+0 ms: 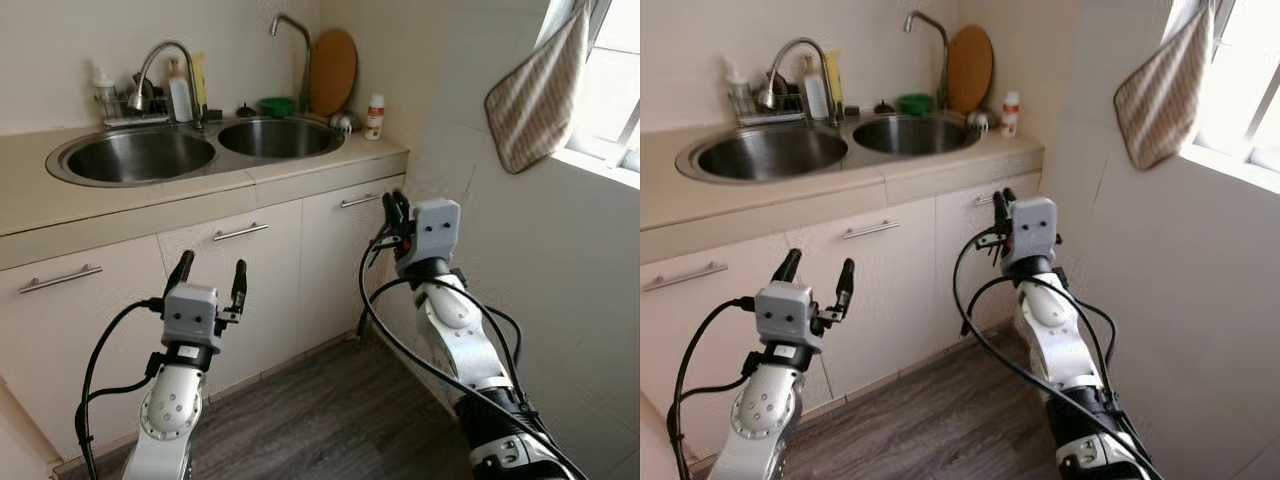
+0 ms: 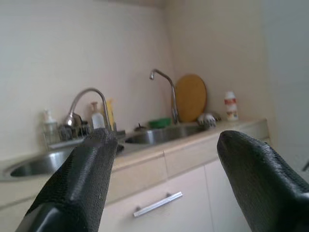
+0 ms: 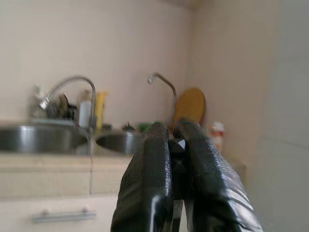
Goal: Kitchen organization
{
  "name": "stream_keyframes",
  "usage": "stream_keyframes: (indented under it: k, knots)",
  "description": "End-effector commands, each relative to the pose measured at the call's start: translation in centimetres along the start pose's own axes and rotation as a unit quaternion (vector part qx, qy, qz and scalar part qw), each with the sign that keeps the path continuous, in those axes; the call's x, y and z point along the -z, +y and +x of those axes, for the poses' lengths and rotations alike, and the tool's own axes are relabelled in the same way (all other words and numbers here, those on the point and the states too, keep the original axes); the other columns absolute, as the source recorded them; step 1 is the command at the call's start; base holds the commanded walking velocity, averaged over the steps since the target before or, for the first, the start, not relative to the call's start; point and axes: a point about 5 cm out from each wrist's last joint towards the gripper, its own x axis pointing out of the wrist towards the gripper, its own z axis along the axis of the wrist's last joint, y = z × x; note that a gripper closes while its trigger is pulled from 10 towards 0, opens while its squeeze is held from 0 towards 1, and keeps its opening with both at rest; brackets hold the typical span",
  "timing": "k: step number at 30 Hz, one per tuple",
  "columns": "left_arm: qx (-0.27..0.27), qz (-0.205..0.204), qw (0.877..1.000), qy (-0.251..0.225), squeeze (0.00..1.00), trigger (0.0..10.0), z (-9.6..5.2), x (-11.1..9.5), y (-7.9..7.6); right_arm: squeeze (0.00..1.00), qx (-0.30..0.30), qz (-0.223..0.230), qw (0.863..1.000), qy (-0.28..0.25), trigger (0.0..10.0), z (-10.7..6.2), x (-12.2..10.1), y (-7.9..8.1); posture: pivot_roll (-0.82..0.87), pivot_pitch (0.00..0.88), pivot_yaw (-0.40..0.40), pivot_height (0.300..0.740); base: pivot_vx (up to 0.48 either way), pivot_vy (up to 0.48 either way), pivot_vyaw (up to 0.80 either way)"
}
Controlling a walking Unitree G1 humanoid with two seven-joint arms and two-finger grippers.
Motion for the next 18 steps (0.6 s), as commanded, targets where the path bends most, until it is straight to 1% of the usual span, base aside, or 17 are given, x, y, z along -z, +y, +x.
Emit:
stream_keyframes:
  k: [1, 3, 4, 7, 13, 14, 16, 18]
  knots:
    - [-0.002, -0.001, 1.0, -0.019, 0.0, 10.0, 0.8, -1.1, 0.2, 0.0, -0.008, 0.023, 0.999, -0.047, 10.0, 1.5, -2.5, 0.5, 0.03, 0.0, -0.073, 0.736, 0.469, 0.0, 0.0]
    - [-0.003, -0.001, 1.0, -0.025, 0.0, 10.0, 1.0, -1.6, 0.3, 0.0, -0.005, 0.041, 0.997, -0.064, 10.0, 2.1, -3.5, 0.5, 0.03, 0.0, -0.073, 0.736, 0.467, 0.0, 0.0]
    - [-0.005, 0.001, 0.999, -0.035, 0.0, 10.0, 1.3, -2.1, 0.4, 0.0, -0.007, 0.05, 0.996, -0.077, 10.0, 2.9, -4.4, 0.6, 0.03, 0.0, -0.074, 0.736, 0.465, 0.0, 0.0]
    - [-0.011, 0.005, 0.999, -0.047, 0.0, 10.0, 1.8, -2.7, 0.8, 0.0, -0.015, 0.062, 0.993, -0.097, 10.0, 3.7, -5.6, 1.0, 0.03, 0.0, -0.076, 0.736, 0.465, 0.0, 0.0]
    - [-0.015, 0.008, 0.998, -0.054, 0.0, 10.0, 2.1, -3.3, 1.0, 0.0, -0.026, 0.074, 0.99, -0.116, 10.0, 4.3, -6.6, 1.4, 0.04, 0.0, -0.08, 0.736, 0.465, 0.0, 0.0]
    - [-0.015, 0.009, 0.998, -0.057, 0.0, 10.0, 2.2, -3.6, 1.0, 0.0, -0.028, 0.093, 0.988, -0.121, 10.0, 4.8, -7.2, 1.5, 0.04, 0.0, -0.078, 0.736, 0.465, 0.0, 0.46]
    - [-0.014, 0.009, 0.998, -0.059, 0.0, 10.0, 2.3, -3.7, 1.0, 0.0, -0.029, 0.1, 0.987, -0.126, 10.0, 5.0, -7.5, 1.5, 0.04, 0.0, -0.078, 0.736, 0.465, 0.0, 0.47]
    - [-0.011, 0.013, 0.998, -0.068, 0.0, 10.0, 2.5, -4.2, 1.0, 0.0, -0.036, 0.114, 0.983, -0.139, 10.0, 5.8, -8.5, 1.7, 0.04, 0.0, -0.079, 0.736, 0.465, 0.0, 0.47]
